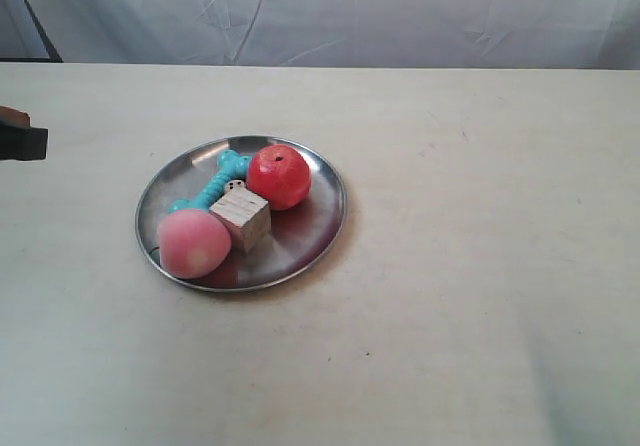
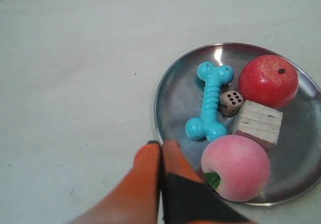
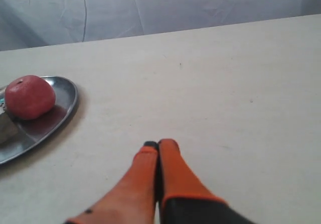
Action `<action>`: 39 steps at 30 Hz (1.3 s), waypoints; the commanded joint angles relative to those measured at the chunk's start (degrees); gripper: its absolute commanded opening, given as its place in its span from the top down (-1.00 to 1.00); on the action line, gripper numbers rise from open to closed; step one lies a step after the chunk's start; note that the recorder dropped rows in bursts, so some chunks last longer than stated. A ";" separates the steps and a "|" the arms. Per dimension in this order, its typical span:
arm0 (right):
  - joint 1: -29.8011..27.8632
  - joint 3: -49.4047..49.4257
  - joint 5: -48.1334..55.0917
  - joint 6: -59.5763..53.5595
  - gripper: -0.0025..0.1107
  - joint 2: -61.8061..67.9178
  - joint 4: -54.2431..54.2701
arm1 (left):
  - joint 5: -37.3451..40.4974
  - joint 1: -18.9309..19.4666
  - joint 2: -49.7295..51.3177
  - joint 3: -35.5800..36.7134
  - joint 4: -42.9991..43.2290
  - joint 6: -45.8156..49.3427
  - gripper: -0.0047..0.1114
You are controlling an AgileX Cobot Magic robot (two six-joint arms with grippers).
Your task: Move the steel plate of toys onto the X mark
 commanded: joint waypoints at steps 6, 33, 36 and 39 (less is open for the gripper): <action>-0.20 0.35 2.72 0.23 0.96 -0.41 -0.93 | -0.55 -0.11 -0.28 0.21 -0.56 -0.08 0.91; -0.20 0.35 2.83 0.23 0.96 -0.41 -0.73 | -5.17 -0.01 -33.52 18.68 5.04 -2.36 0.91; -0.20 0.35 2.83 0.23 0.96 -0.41 -0.73 | -5.17 -0.01 -42.71 23.01 4.90 -5.10 0.91; -0.20 0.35 2.83 0.23 0.96 -0.41 -0.73 | -5.17 -0.01 -49.47 27.22 4.63 -6.47 0.91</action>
